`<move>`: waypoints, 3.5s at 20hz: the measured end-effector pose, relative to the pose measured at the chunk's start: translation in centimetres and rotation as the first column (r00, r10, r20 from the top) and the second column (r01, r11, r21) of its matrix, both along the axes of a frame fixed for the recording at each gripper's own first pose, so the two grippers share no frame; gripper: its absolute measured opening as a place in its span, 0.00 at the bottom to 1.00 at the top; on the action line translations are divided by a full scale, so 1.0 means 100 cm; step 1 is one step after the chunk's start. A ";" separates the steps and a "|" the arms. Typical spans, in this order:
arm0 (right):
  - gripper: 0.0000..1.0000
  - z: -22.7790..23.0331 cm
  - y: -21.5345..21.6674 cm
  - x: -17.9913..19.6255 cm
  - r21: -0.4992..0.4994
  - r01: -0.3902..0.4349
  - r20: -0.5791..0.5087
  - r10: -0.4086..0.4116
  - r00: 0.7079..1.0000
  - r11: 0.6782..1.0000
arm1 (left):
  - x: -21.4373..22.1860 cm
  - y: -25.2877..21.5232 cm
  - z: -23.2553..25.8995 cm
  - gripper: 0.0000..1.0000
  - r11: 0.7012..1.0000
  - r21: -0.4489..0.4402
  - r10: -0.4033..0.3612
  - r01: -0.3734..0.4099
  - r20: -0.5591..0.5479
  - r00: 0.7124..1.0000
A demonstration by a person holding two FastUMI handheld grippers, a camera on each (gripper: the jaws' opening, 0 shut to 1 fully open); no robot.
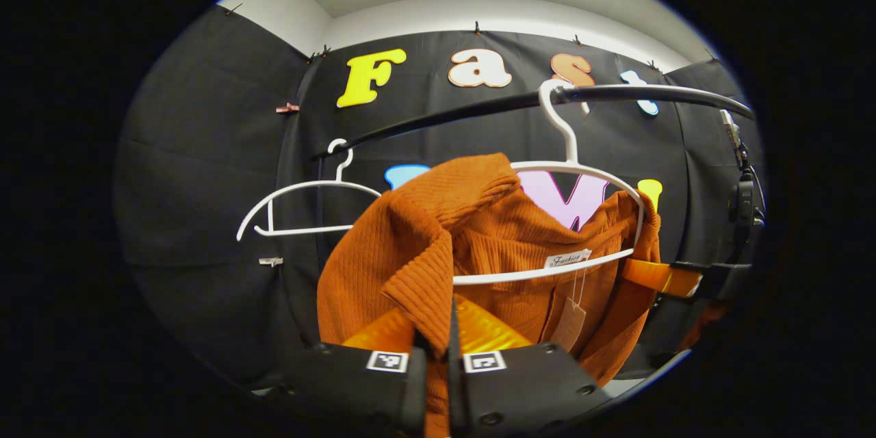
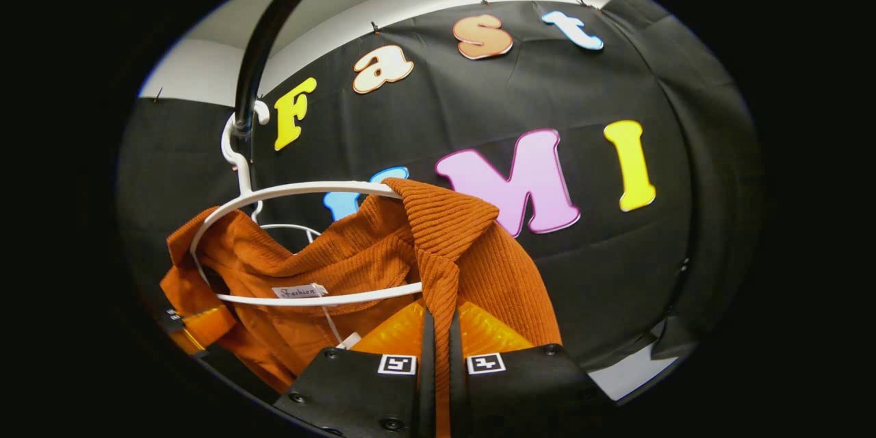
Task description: Grasp the clothes on the hanger with both hands and then place them into the laundry hamper below.
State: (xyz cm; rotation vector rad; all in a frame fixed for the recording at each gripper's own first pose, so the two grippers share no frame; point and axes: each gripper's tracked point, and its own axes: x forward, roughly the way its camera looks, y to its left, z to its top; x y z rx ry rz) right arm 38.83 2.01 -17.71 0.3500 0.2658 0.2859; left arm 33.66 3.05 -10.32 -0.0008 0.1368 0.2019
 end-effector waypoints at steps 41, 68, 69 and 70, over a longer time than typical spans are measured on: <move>0.05 -0.044 -0.003 -0.064 0.187 -0.052 -0.259 0.101 0.960 0.981 | -0.046 0.065 -0.053 0.05 0.986 -0.162 -0.082 0.045 -0.234 0.969; 0.04 -0.127 0.065 -0.125 0.108 -0.278 -0.418 0.297 0.859 0.955 | -0.034 -0.085 -0.151 0.05 0.887 -0.352 -0.405 0.299 -0.281 0.870; 0.05 -0.143 0.062 -0.126 0.091 -0.275 -0.446 0.286 0.848 0.957 | -0.033 -0.081 -0.168 0.05 0.887 -0.362 -0.404 0.287 -0.307 0.862; 0.05 -0.159 0.058 -0.128 0.067 -0.275 -0.476 0.273 0.836 0.959 | -0.035 -0.078 -0.186 0.05 0.888 -0.375 -0.397 0.264 -0.339 0.853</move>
